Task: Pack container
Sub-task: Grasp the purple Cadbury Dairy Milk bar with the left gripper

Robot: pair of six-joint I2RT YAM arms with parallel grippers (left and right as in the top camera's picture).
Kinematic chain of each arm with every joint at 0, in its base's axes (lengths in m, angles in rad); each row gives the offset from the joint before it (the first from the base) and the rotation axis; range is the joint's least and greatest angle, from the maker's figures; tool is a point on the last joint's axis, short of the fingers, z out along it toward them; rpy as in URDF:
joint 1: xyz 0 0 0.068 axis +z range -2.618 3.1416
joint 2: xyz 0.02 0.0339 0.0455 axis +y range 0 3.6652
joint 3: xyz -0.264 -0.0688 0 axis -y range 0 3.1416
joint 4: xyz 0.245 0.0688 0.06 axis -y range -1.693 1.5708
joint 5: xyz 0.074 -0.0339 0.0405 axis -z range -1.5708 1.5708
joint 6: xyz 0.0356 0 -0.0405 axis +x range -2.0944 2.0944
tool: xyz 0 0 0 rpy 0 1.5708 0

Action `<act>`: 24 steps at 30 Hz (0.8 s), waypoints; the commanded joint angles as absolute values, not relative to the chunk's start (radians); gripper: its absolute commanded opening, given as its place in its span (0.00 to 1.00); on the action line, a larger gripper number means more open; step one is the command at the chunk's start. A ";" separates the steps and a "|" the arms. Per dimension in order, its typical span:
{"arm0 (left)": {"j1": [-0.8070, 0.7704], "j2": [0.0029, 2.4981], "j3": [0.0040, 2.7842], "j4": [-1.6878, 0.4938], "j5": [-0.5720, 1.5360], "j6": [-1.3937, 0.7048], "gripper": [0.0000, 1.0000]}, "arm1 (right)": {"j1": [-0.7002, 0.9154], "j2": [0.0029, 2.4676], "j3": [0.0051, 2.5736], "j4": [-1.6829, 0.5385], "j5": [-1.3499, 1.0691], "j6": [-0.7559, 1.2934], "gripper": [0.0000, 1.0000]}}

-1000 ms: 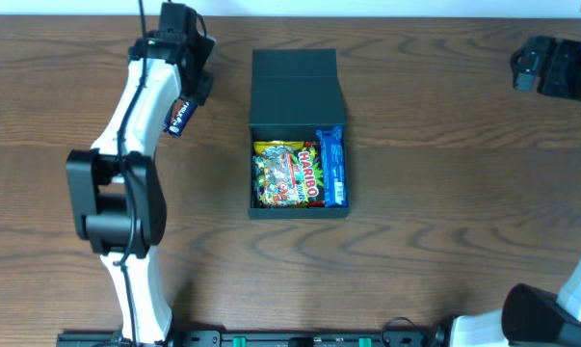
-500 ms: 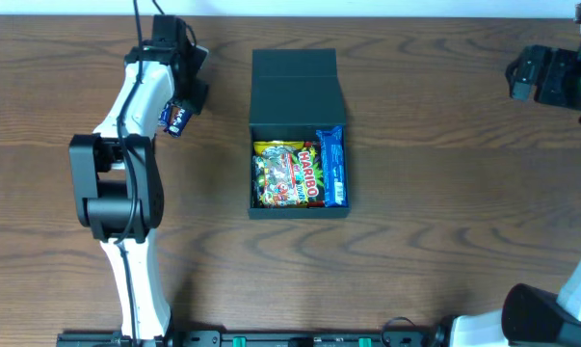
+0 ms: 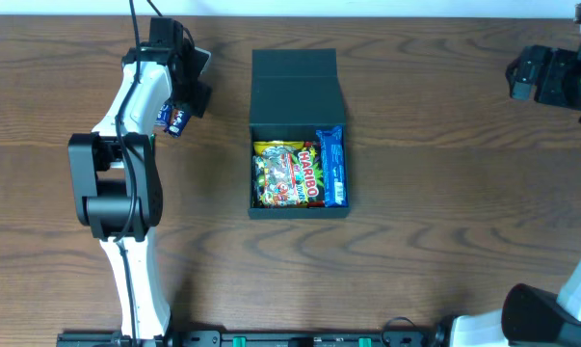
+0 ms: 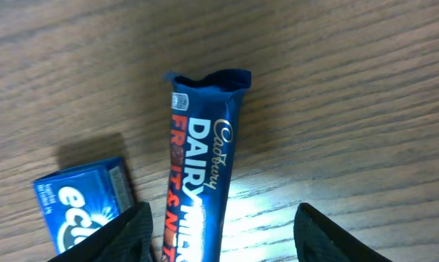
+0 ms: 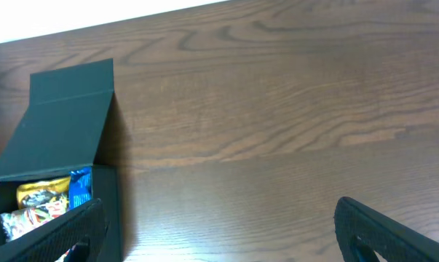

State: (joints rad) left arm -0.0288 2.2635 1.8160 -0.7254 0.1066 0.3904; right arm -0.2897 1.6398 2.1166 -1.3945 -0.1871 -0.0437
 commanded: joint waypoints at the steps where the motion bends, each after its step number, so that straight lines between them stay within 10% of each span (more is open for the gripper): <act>1: -0.026 2.302 1.813 -0.728 0.124 0.397 0.63 | -0.294 1.638 2.111 -1.395 -0.191 -0.031 0.99; 24: -0.006 2.342 1.813 -0.699 0.124 0.396 0.61 | -0.294 1.638 2.111 -1.396 -0.192 -0.030 0.99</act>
